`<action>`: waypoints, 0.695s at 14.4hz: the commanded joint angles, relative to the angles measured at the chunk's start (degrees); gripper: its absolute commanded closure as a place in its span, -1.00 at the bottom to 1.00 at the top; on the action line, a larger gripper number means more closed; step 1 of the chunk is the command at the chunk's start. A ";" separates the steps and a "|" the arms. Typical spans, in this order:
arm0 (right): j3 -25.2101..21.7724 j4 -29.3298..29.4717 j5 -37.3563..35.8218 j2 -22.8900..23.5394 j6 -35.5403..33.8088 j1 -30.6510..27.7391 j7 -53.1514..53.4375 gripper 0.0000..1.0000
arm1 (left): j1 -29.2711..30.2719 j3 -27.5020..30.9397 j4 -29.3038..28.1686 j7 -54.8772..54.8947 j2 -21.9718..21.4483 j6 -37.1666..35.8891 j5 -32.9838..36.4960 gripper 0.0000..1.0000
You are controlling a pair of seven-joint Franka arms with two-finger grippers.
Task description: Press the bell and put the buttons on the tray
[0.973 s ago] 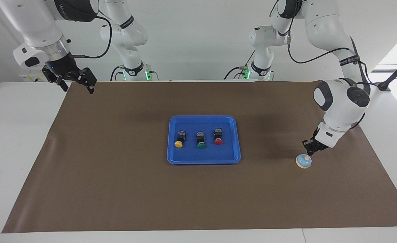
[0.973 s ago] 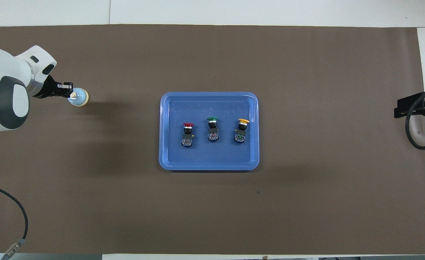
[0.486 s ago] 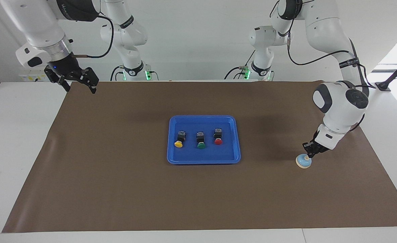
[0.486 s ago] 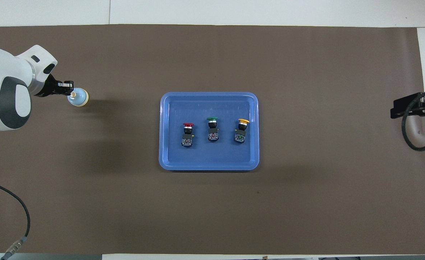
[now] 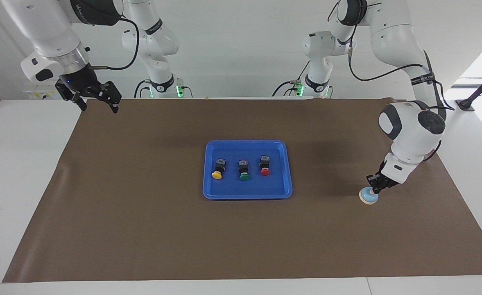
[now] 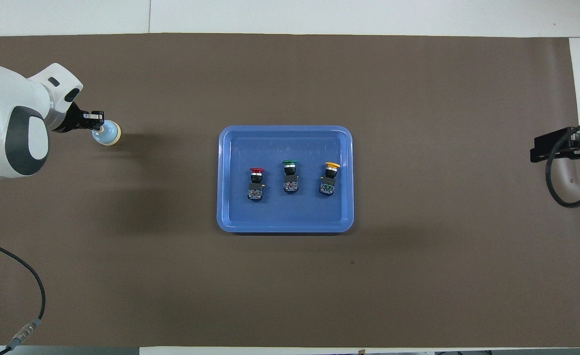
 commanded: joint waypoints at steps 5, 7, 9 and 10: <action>0.46 -1.64 0.73 -1.51 -0.87 -0.86 -1.69 -1.00 | 0.09 -0.02 -2.46 0.84 1.10 3.96 0.16 1.00; 0.38 -1.64 0.73 -1.51 -0.87 -0.86 -1.69 -1.00 | -0.34 0.07 -2.02 0.84 0.92 2.82 0.16 1.00; 0.38 -1.64 0.73 -1.51 -0.87 -0.86 -1.69 -1.00 | -0.52 0.16 -1.76 0.76 -0.57 0.11 0.16 1.00; 0.46 -1.64 0.73 -1.51 -0.87 -0.86 -1.69 -1.00 | -0.52 0.07 -1.49 0.76 -2.49 -2.34 0.16 1.00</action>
